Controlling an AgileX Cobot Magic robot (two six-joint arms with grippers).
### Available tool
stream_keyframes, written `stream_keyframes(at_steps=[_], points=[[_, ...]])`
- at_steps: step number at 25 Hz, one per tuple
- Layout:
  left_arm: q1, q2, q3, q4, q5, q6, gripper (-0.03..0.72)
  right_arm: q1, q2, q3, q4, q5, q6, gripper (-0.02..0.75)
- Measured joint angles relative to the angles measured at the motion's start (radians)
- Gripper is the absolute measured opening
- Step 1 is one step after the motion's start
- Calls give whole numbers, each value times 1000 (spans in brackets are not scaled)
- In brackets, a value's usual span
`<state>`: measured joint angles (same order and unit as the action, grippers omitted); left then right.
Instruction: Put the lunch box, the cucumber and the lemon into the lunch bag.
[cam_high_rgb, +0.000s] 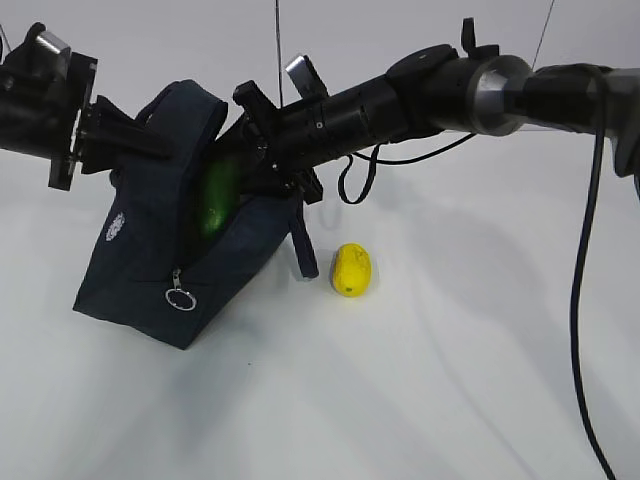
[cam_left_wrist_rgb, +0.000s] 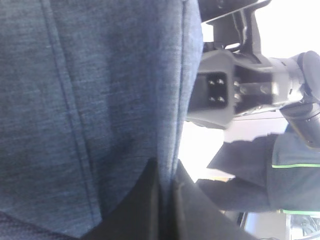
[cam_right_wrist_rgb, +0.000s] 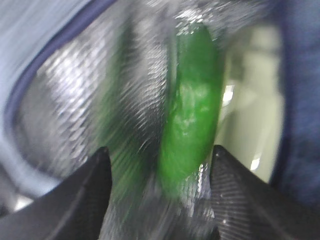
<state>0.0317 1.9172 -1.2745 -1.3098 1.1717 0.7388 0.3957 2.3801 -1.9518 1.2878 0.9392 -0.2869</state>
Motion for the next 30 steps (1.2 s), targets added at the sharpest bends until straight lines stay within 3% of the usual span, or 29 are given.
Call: stream_keyframes(at_steps=[6, 20, 24, 30], points=[[0, 0, 0, -2, 0, 0, -7, 0, 0, 0, 11, 4, -9, 472], [0, 0, 0, -2, 0, 0, -7, -4, -15, 0, 26, 179, -129, 473], [0, 0, 0, -2, 0, 0, -7, -4, -96, -34, -120, 154, -102, 473], [0, 0, 0, -2, 0, 0, -7, -4, -202, -97, -557, 211, 154, 473]])
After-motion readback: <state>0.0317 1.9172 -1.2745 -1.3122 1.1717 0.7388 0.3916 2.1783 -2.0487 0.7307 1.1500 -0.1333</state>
